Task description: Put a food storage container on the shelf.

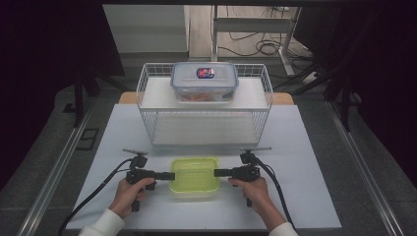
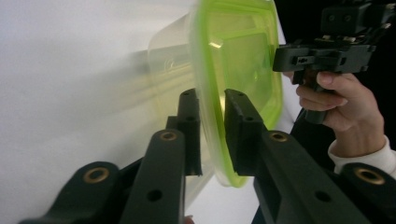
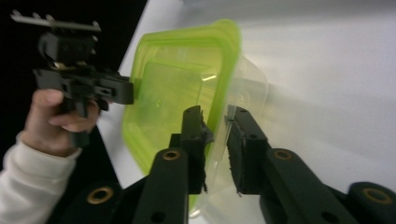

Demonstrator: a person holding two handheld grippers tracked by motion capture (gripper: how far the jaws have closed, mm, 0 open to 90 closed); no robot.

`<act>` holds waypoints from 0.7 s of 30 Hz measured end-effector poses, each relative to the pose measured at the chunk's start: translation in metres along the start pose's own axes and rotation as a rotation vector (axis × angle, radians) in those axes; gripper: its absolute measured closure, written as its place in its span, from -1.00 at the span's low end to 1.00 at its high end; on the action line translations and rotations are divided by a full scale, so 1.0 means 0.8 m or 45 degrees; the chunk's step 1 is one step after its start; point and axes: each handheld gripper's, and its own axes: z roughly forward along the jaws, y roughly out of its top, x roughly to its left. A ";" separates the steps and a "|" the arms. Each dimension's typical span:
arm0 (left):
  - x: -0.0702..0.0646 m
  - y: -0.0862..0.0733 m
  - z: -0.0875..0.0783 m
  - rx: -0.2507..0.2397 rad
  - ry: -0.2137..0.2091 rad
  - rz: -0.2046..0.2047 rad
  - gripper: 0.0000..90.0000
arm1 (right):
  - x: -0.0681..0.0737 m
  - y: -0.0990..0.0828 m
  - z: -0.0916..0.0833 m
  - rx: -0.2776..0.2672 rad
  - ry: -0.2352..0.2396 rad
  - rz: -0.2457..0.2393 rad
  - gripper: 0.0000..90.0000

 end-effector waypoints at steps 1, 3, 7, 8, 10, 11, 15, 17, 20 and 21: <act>-0.001 0.000 -0.001 -0.004 0.001 0.004 0.76 | 0.000 0.000 -0.003 -0.011 0.019 0.013 0.76; -0.004 -0.001 -0.003 -0.012 0.000 0.020 0.79 | 0.002 0.000 -0.005 -0.015 0.020 0.003 0.78; -0.008 -0.003 -0.005 -0.020 -0.008 0.033 0.80 | 0.005 -0.002 -0.007 -0.017 0.009 -0.015 0.79; -0.009 -0.003 -0.006 -0.024 -0.013 0.034 0.80 | 0.006 -0.001 -0.008 -0.017 0.012 -0.015 0.79; -0.011 -0.003 -0.008 -0.027 -0.021 0.037 0.80 | 0.008 -0.001 -0.010 -0.020 0.021 -0.022 0.79; -0.012 -0.003 -0.009 -0.034 -0.023 0.037 0.80 | 0.010 0.000 -0.011 -0.023 0.023 -0.028 0.79; -0.019 -0.001 -0.018 -0.048 -0.041 0.046 0.80 | 0.021 0.002 -0.018 -0.040 0.045 -0.062 0.79; -0.023 -0.001 -0.022 -0.062 -0.051 0.050 0.80 | 0.029 0.004 -0.022 -0.053 0.051 -0.088 0.79; -0.029 0.000 -0.030 -0.089 -0.070 0.056 0.81 | 0.043 0.007 -0.028 -0.073 0.058 -0.141 0.79; -0.030 0.000 -0.032 -0.090 -0.074 0.059 0.81 | 0.047 0.008 -0.030 -0.075 0.060 -0.153 0.79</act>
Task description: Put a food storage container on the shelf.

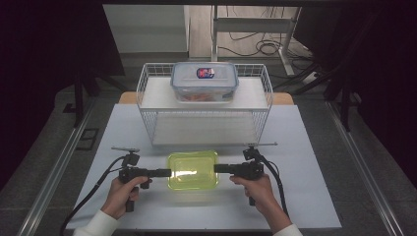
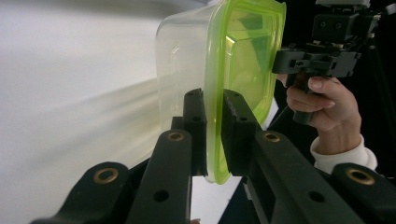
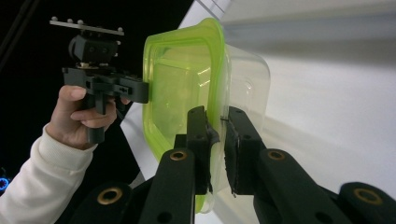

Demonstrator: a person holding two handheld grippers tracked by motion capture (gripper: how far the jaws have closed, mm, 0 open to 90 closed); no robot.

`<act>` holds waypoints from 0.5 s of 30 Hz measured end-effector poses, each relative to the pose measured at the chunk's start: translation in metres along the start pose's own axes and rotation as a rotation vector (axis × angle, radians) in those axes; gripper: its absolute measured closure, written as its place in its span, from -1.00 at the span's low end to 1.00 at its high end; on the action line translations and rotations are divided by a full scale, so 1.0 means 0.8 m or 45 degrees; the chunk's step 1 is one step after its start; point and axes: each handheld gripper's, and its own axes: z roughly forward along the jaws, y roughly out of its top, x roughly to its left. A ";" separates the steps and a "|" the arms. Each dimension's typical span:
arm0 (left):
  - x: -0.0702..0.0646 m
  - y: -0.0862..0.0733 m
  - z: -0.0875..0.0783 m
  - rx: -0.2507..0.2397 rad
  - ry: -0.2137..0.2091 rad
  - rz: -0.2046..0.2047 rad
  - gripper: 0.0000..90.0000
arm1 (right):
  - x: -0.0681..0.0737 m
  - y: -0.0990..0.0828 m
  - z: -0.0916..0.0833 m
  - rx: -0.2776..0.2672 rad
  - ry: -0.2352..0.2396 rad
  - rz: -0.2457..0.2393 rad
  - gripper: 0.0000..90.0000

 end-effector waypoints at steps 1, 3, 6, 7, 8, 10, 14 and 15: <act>-0.003 0.001 -0.003 -0.002 0.004 0.015 0.81 | 0.003 0.001 -0.001 -0.004 0.002 -0.011 0.79; -0.012 0.002 -0.006 -0.011 0.013 0.042 0.81 | 0.009 0.003 -0.003 -0.009 0.000 -0.034 0.80; -0.023 0.004 -0.011 -0.027 0.006 0.066 0.80 | 0.014 0.006 -0.009 -0.030 0.015 -0.046 0.80; -0.025 0.005 -0.012 -0.026 0.010 0.072 0.80 | 0.016 0.006 -0.011 -0.035 0.017 -0.052 0.80; -0.028 0.005 -0.013 -0.031 0.014 0.079 0.80 | 0.018 0.007 -0.012 -0.038 0.020 -0.057 0.80; -0.032 0.007 -0.015 -0.033 0.013 0.092 0.81 | 0.024 0.008 -0.016 -0.043 0.015 -0.075 0.80; -0.042 0.012 -0.019 -0.047 0.006 0.118 0.81 | 0.035 0.014 -0.024 -0.066 0.018 -0.116 0.80; -0.044 0.014 -0.019 -0.047 0.005 0.122 0.81 | 0.037 0.015 -0.025 -0.069 0.018 -0.119 0.80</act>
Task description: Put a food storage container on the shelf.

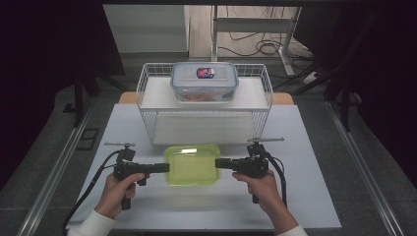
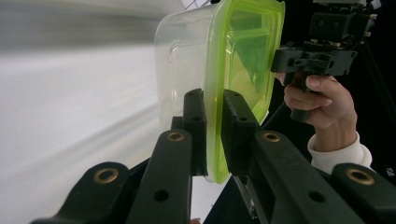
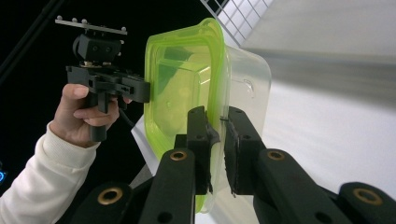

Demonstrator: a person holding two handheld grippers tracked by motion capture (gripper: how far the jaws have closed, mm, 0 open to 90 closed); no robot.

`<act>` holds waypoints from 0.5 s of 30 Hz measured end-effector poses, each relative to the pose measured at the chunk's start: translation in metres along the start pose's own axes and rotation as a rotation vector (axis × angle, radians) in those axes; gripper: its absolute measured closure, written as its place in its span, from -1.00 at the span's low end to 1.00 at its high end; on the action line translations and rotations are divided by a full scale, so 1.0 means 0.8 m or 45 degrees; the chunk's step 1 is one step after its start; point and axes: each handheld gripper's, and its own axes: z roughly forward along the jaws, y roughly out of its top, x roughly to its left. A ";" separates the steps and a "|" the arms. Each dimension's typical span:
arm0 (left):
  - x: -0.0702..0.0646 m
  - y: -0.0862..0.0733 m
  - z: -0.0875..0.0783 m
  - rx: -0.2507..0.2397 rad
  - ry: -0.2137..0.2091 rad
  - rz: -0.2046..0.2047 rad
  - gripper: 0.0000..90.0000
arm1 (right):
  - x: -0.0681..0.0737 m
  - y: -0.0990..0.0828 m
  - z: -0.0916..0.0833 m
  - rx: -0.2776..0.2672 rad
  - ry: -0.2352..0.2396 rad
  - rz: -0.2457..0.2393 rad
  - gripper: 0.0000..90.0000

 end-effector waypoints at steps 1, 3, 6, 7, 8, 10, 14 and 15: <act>-0.002 0.002 0.000 -0.004 -0.002 0.001 0.81 | 0.002 0.002 -0.002 -0.004 0.001 -0.008 0.80; -0.006 0.008 -0.001 -0.007 -0.001 0.010 0.81 | 0.004 0.007 -0.005 -0.014 0.001 -0.020 0.80; -0.013 0.019 -0.003 -0.014 -0.001 0.018 0.81 | 0.008 0.015 -0.009 -0.022 -0.003 -0.029 0.80; -0.015 0.023 -0.004 -0.015 -0.002 0.022 0.81 | 0.010 0.020 -0.011 -0.027 -0.003 -0.036 0.80; -0.020 0.029 -0.006 -0.022 -0.002 0.030 0.81 | 0.012 0.023 -0.013 -0.031 -0.002 -0.042 0.80; -0.031 0.045 -0.012 -0.031 -0.003 0.058 0.81 | 0.020 0.036 -0.019 -0.045 -0.003 -0.062 0.80; -0.049 0.068 -0.022 -0.050 0.000 0.093 0.81 | 0.034 0.061 -0.029 -0.076 0.002 -0.098 0.80; -0.052 0.071 -0.023 -0.053 0.002 0.095 0.81 | 0.038 0.069 -0.032 -0.087 0.003 -0.105 0.80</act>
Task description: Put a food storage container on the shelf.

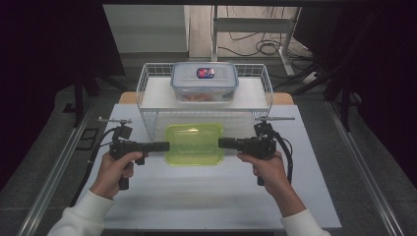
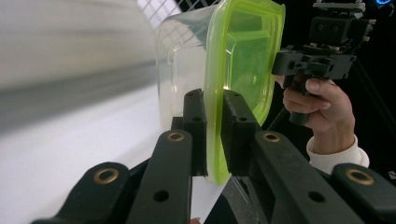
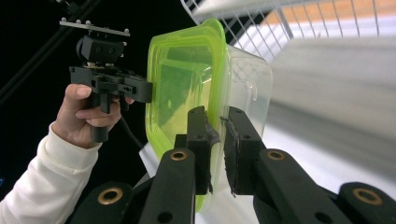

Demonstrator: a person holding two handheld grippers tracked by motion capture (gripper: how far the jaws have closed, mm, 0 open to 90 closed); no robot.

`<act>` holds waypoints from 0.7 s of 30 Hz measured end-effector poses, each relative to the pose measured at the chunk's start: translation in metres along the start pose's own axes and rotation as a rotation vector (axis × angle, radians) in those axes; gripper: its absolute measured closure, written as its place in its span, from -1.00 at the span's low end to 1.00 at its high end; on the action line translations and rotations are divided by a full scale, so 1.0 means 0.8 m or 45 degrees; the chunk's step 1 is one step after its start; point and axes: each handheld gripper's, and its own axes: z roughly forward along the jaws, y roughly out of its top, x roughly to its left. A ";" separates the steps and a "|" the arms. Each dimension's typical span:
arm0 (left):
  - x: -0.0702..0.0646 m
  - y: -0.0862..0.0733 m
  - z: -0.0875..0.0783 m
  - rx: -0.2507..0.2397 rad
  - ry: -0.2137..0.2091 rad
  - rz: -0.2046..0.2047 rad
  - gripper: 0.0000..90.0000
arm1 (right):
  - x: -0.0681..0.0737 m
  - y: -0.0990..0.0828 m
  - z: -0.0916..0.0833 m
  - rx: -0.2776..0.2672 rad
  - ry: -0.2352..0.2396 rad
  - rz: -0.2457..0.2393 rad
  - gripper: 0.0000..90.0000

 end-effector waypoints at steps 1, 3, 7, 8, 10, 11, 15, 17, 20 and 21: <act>-0.004 0.009 -0.002 -0.003 0.001 0.012 0.81 | 0.001 0.003 -0.001 -0.003 0.000 -0.003 0.80; -0.010 0.023 -0.006 -0.010 -0.002 0.025 0.81 | 0.007 0.018 -0.005 -0.018 0.005 -0.015 0.80; -0.019 0.052 -0.010 -0.019 -0.003 0.045 0.81 | 0.015 0.043 -0.011 -0.038 -0.001 -0.039 0.80; -0.020 0.057 -0.011 -0.021 -0.006 0.046 0.81 | 0.018 0.051 -0.013 -0.045 -0.004 -0.047 0.80; -0.025 0.072 -0.013 -0.026 -0.011 0.059 0.81 | 0.022 0.065 -0.016 -0.053 -0.008 -0.057 0.80; -0.028 0.078 -0.014 -0.025 -0.014 0.065 0.81 | 0.024 0.071 -0.018 -0.053 -0.009 -0.062 0.80; -0.038 0.110 -0.015 -0.033 -0.021 0.080 0.81 | 0.030 0.101 -0.026 -0.067 -0.010 -0.070 0.80; -0.040 0.120 -0.015 -0.034 -0.024 0.080 0.81 | 0.031 0.113 -0.029 -0.073 -0.012 -0.074 0.80; -0.042 0.139 -0.013 -0.034 -0.025 0.072 0.81 | 0.029 0.129 -0.033 -0.082 -0.009 -0.070 0.80; -0.043 0.148 -0.012 -0.033 -0.023 0.071 0.81 | 0.028 0.133 -0.033 -0.084 -0.009 -0.067 0.80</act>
